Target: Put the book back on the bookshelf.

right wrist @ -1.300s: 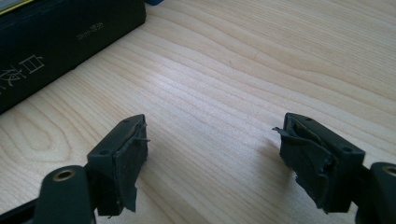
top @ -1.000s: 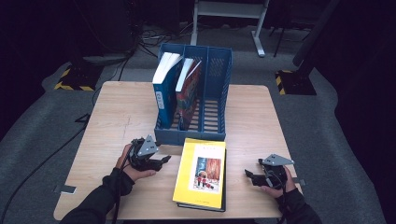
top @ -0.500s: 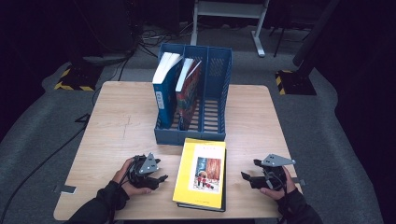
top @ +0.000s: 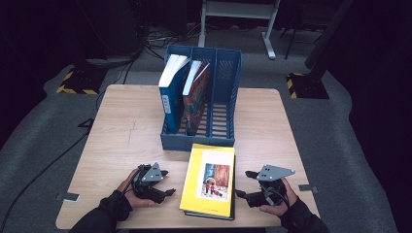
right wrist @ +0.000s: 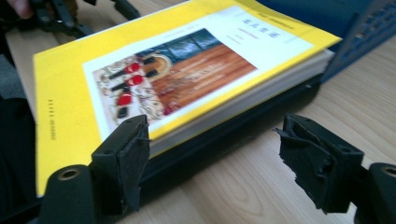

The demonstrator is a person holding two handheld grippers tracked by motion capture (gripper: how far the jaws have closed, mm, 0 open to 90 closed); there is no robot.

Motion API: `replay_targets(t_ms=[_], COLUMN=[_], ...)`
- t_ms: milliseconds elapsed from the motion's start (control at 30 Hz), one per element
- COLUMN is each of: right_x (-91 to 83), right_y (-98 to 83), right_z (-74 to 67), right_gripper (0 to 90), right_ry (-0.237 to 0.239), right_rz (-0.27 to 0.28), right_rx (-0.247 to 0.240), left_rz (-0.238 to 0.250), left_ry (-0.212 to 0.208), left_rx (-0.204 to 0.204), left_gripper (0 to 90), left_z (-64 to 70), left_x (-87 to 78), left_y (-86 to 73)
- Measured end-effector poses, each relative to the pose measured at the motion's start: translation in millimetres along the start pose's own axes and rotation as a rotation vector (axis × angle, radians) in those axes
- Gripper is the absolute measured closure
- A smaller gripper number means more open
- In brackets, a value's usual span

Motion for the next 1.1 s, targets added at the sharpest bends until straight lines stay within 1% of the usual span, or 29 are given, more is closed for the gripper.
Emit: replay_targets(t_ms=[33,200,233,267,300,367,400,467,533,600,667,833,867,933,1033,1067,1100], right_x=[1.1,10.2,12.3,14.6,18.0,19.8,26.8,31.8,36.0,38.7,41.7,48.1,49.3,49.5,49.4,49.2,48.0], right_y=[1.4,6.5,7.3,8.0,8.0,7.8,6.2,4.5,5.9,7.2,7.5,6.3,6.7,7.3,7.6,7.6,8.6], right_z=[-2.6,-17.0,-18.9,-20.8,-21.9,-22.2,-21.3,-19.4,-18.0,-18.2,-15.7,-9.2,-8.5,-8.6,-8.3,-8.2,-8.0], right_gripper=[24.3,23.4,23.3,23.3,23.3,23.2,21.3,16.6,15.0,13.0,9.4,7.3,6.8,6.7,7.1,7.7,10.2], right_ry=[0.005,0.043,0.040,0.044,0.040,0.040,0.039,0.041,0.051,0.061,0.075,0.123,0.131,0.130,0.131,0.128,0.118], right_rz=[-0.004,-0.036,-0.044,-0.050,-0.067,-0.078,-0.114,-0.146,-0.161,-0.171,-0.188,-0.210,-0.210,-0.212,-0.202,-0.199,-0.192], right_rx=[-0.009,-0.023,-0.031,-0.031,-0.027,-0.027,-0.017,-0.011,0.000,-0.001,0.018,0.078,0.079,0.070,0.057,0.055,0.044], left_rz=[-0.001,0.000,-0.002,-0.006,-0.006,-0.007,-0.010,-0.011,-0.019,-0.017,-0.016,-0.017,-0.016,-0.015,-0.015,-0.016,-0.016], left_ry=[0.000,-0.002,0.001,0.004,0.004,0.004,0.007,0.011,0.009,0.003,-0.001,-0.005,-0.008,-0.008,-0.011,-0.011,-0.012], left_rx=[-0.002,-0.004,-0.005,-0.003,-0.004,-0.007,-0.010,-0.014,-0.010,-0.005,-0.002,0.003,0.004,0.006,0.004,0.005,0.005], left_gripper=[25.3,24.8,24.5,23.6,22.9,22.2,20.4,18.1,16.1,16.0,16.0,16.0,16.0,16.0,16.0,16.0,16.0], left_z=[-0.1,-0.2,-0.3,-0.4,-0.3,0.3,0.9,1.2,2.7,4.2,5.3,6.2,6.7,6.6,7.1,7.3,7.3], left_x=[0.1,0.4,0.6,0.7,1.0,1.7,2.3,3.1,5.4,7.1,8.6,9.7,10.1,10.4,10.8,11.1,11.2], left_y=[-0.1,0.1,0.1,0.2,0.4,0.8,1.3,1.7,3.6,5.2,6.6,7.8,8.2,8.6,8.9,9.2,9.3])
Point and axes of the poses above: each handheld gripper's, and its own axes: x roughly forward along the jaws, y roughly out of its top, z roughly to its right, the point moved 7 cm from there along x, roughly forward along the jaws
